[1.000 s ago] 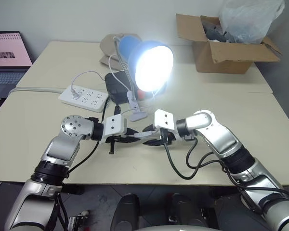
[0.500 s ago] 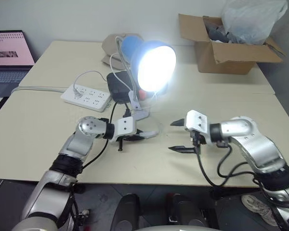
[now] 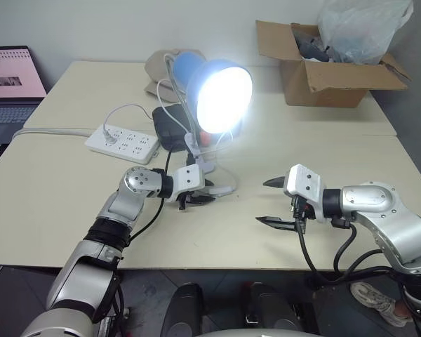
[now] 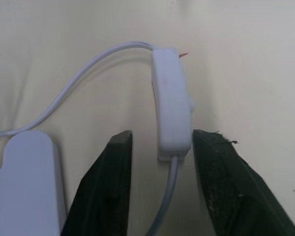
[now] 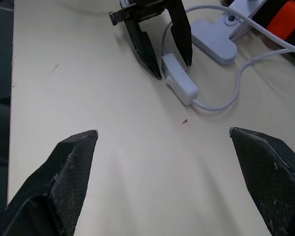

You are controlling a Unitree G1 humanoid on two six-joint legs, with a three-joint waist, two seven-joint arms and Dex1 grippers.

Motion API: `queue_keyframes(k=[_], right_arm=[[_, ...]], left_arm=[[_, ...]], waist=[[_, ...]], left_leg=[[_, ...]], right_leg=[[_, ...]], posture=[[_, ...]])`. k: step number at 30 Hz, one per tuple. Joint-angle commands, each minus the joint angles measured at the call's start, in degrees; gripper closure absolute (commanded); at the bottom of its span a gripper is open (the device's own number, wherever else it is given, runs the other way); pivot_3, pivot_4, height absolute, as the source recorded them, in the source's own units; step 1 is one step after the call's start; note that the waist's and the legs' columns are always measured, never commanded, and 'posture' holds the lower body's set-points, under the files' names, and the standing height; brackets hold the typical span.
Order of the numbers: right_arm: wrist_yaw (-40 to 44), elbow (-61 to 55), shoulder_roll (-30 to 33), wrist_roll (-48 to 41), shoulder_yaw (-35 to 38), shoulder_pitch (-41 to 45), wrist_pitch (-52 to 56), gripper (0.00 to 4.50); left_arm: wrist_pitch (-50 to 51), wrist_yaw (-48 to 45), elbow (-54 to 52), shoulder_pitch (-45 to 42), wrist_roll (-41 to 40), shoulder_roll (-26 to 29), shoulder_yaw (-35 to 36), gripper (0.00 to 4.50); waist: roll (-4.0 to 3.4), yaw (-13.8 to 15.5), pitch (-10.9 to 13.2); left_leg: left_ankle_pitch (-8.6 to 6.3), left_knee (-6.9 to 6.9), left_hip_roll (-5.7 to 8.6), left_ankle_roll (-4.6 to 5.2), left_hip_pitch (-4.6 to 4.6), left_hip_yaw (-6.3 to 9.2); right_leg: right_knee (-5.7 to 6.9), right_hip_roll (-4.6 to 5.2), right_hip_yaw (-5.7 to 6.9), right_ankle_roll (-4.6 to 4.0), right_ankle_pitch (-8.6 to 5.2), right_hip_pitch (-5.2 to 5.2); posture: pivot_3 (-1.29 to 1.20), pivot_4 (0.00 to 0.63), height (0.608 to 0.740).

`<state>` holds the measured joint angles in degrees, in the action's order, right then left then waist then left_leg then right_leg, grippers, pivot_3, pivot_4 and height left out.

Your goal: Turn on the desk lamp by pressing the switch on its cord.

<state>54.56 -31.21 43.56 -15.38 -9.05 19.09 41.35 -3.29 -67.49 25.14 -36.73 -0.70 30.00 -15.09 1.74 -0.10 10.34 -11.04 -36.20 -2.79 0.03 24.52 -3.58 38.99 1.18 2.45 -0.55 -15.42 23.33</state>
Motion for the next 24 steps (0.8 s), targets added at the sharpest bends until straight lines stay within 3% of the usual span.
queue_keyframes(k=[1,4,9,15,19,24], right_arm=[[-0.6,-0.9,0.8,-0.7,1.6,0.1,-0.9,0.0],[-0.4,0.1,1.0,-1.0,1.9,0.6,-1.3,0.0],[1.0,2.3,1.6,-1.8,3.7,0.5,-4.7,0.0],[5.2,5.5,5.0,-3.7,8.0,-2.6,-11.1,0.0],[7.0,6.5,6.3,-6.0,10.4,-3.2,-11.9,0.0],[7.9,7.3,6.9,-6.4,10.2,-2.7,-12.7,0.0]], left_arm=[[3.5,-2.0,-8.3,-0.1,-4.8,2.2,3.9,1.51],[6.7,-2.5,-13.6,1.5,-6.7,5.1,5.9,0.97],[11.8,-2.0,-21.9,6.4,-8.8,11.8,10.4,0.97],[18.5,-2.2,-33.5,19.8,-13.1,20.2,18.1,0.97],[23.0,-2.6,-37.8,25.5,-17.5,22.8,21.8,0.97],[26.3,-0.2,-40.7,28.7,-20.8,21.7,23.7,0.97]], waist=[[0.0,0.0,0.0],[0.0,-0.1,0.0],[0.0,-0.3,0.0],[-0.01,-0.1,0.0],[-0.01,0.0,0.0],[-0.01,0.1,0.0]], left_leg=[[0.0,0.0,0.0,0.0,0.0,0.0],[0.0,0.0,-0.01,0.0,-0.01,0.01],[0.0,0.01,-0.02,-0.01,-0.03,0.01],[0.0,0.04,-0.01,-0.01,-0.03,-0.03],[0.0,0.05,-0.03,-0.01,-0.04,0.02],[0.0,0.05,-0.01,-0.01,-0.15,0.07]], right_leg=[[0.0,0.0,0.0,0.0,0.0,0.0],[0.01,-0.01,0.0,0.0,0.0,0.0],[0.01,-0.02,-0.01,0.0,0.0,0.0],[-0.06,0.05,-0.04,0.0,-0.01,-0.01],[-0.04,0.07,0.04,-0.02,-0.02,-0.01],[-0.02,0.1,0.08,-0.03,-0.01,-0.12]], posture=[[0.0,0.15,0.74],[0.0,0.15,0.74],[0.0,0.15,0.74],[0.0,0.15,0.74],[0.0,0.15,0.74],[0.0,0.15,0.74]])
